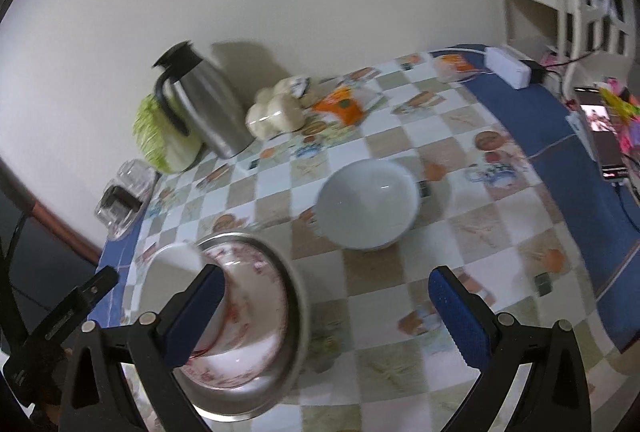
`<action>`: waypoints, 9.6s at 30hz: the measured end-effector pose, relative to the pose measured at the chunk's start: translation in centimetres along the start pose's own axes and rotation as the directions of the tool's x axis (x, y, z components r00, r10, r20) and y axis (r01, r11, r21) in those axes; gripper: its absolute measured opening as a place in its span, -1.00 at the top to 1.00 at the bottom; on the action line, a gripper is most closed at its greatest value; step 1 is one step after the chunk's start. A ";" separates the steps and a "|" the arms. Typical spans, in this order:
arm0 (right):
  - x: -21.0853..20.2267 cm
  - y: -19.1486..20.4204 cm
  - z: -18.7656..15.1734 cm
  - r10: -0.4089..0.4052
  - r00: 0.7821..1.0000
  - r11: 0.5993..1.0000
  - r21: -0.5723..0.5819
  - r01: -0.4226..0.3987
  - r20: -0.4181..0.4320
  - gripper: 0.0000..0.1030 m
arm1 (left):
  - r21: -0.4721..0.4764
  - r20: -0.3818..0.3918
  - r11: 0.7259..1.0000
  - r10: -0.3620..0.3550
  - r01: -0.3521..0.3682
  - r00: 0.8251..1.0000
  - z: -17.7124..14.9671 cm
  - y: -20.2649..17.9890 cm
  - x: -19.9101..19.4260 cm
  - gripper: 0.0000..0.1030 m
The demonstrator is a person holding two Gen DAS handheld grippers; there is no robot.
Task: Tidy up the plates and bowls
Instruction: 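Move the right gripper toward the white round bowl, then grasp the rim of the white round bowl with the right gripper, then lift the white round bowl and carry it over the basin, then lower the white round bowl into the white square bowl, then open the right gripper to release the round bowl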
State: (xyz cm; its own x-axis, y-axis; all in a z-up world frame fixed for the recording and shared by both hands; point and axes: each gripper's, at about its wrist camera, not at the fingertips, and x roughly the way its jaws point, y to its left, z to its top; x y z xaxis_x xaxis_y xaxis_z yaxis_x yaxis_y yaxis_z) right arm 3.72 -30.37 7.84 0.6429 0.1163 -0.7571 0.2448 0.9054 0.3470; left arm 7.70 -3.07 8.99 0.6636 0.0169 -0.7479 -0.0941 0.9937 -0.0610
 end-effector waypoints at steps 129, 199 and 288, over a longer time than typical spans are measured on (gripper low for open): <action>4.7 -8.0 -1.7 -0.024 0.988 0.991 0.127 0.044 -0.155 0.64 | 0.062 -0.358 0.901 -0.381 0.429 0.852 -4.4 -18.6 7.6 0.62; 3.6 12.7 -4.5 0.059 0.987 0.966 -0.241 -0.095 -0.152 0.55 | -0.231 -0.105 0.881 -0.445 0.414 0.889 -2.0 3.1 2.3 0.62; 2.5 9.2 -2.8 -0.001 0.999 0.975 -0.222 -0.008 -0.042 -0.99 | -0.179 -0.056 0.967 -0.196 0.183 0.979 -1.7 5.4 1.9 -0.77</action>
State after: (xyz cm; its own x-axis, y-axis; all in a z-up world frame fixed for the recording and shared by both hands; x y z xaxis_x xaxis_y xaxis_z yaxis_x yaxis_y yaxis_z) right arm 5.59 -20.66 7.57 0.6119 0.1325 -0.7798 0.0722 0.9724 0.2219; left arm 7.19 2.17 6.12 0.6268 -0.1840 -0.7571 -0.1020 0.9440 -0.3139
